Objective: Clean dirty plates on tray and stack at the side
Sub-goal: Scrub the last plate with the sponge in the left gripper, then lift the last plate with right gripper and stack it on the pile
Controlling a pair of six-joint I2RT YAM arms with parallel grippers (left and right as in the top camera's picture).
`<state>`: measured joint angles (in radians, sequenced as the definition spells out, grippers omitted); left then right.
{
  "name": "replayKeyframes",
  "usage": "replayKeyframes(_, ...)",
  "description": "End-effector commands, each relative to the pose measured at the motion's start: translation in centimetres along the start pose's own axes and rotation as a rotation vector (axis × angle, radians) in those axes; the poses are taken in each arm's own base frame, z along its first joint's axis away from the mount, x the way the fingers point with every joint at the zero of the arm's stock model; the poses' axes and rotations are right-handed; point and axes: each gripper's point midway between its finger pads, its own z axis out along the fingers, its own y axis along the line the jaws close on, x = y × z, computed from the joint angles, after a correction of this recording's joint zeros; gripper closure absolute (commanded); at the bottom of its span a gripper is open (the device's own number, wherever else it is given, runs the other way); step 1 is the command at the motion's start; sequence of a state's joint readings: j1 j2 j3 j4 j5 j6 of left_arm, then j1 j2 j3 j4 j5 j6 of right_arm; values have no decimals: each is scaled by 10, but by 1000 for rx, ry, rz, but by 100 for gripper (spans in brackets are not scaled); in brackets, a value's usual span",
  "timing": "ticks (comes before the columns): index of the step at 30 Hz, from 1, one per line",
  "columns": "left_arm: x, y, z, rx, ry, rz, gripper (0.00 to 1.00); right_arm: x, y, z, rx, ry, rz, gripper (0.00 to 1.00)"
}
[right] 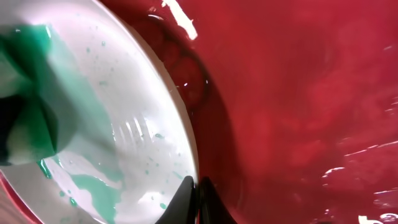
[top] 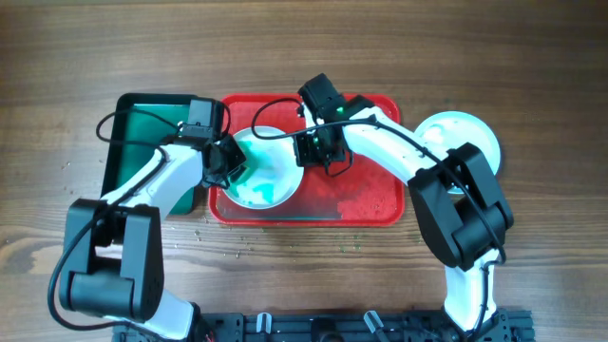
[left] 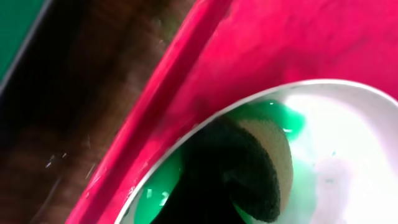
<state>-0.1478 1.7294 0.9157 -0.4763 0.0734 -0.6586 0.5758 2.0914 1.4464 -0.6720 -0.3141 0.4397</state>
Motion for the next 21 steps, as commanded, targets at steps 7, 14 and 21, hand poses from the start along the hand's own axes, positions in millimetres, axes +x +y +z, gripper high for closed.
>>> replayKeyframes(7,-51,-16,-108,146,-76,120,96,3,-16,6,44,22,6,96)
replayKeyframes(14,-98,50,-154,34,-243,-55,96,7,-21,20,49,48,73,85)
replayKeyframes(21,-95,53,-146,16,-214,-60,96,4,-23,-5,83,22,97,96)
